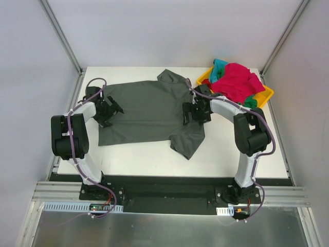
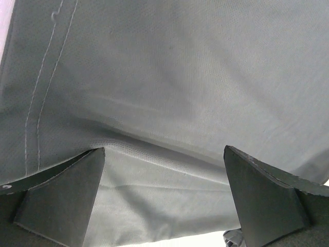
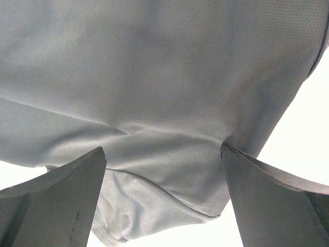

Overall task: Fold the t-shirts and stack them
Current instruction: Flatten out the tshirt, then grap the side of the flattened tshirt closest away from the robot with both arms

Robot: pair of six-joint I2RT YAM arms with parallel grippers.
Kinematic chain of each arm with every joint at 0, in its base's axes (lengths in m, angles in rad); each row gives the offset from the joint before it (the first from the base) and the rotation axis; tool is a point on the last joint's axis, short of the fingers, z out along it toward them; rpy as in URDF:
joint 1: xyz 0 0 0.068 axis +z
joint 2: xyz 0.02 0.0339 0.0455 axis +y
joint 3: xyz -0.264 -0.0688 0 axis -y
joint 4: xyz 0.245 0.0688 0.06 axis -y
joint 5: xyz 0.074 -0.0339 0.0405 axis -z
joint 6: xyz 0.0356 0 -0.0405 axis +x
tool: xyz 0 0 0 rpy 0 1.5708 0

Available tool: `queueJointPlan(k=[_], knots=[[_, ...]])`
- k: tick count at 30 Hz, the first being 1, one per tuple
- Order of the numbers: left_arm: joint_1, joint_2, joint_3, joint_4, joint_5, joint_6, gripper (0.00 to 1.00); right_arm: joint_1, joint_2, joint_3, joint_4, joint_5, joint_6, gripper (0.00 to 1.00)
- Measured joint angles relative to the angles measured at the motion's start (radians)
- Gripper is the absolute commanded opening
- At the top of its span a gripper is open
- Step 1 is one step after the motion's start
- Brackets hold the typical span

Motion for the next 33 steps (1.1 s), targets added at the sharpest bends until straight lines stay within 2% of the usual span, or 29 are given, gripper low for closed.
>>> queueJointPlan(k=[4, 6, 9, 13, 16, 18, 20, 25, 30, 32, 33], knots=[[0.000, -0.076, -0.049, -0.008, -0.027, 0.003, 0.99, 0.000, -0.038, -0.002, -0.036, 0.003, -0.051, 0.96], [0.000, -0.187, -0.109, -0.024, -0.063, 0.000, 0.99, 0.001, -0.108, -0.032, -0.039, 0.015, -0.064, 0.96], [0.000, -0.413, -0.209, -0.062, -0.146, -0.021, 0.99, 0.001, -0.304, -0.134, -0.015, 0.029, -0.065, 0.96], [0.011, -0.665, -0.333, -0.106, -0.267, -0.079, 0.99, -0.001, -0.648, -0.330, 0.090, 0.039, -0.046, 0.96], [0.051, -0.764, -0.421, -0.142, -0.337, -0.127, 0.92, -0.007, -0.821, -0.456, 0.132, 0.058, -0.030, 0.96], [0.080, -0.777, -0.468, -0.160, -0.365, -0.158, 0.86, -0.012, -0.859, -0.509, 0.146, 0.058, -0.021, 0.96], [0.098, -0.756, -0.492, -0.179, -0.370, -0.175, 0.76, -0.016, -0.858, -0.556, 0.163, 0.053, -0.014, 0.96], [0.100, -0.614, -0.492, -0.180, -0.366, -0.188, 0.51, -0.016, -0.849, -0.618, 0.166, 0.025, 0.006, 0.96], [0.104, -0.481, -0.460, -0.158, -0.366, -0.188, 0.34, -0.016, -0.811, -0.618, 0.171, -0.018, 0.014, 0.96], [0.105, -0.450, -0.444, -0.133, -0.365, -0.190, 0.32, -0.014, -0.796, -0.621, 0.171, -0.026, 0.016, 0.96], [0.104, -0.441, -0.441, -0.120, -0.363, -0.190, 0.27, -0.013, -0.794, -0.625, 0.171, -0.027, 0.017, 0.96]])
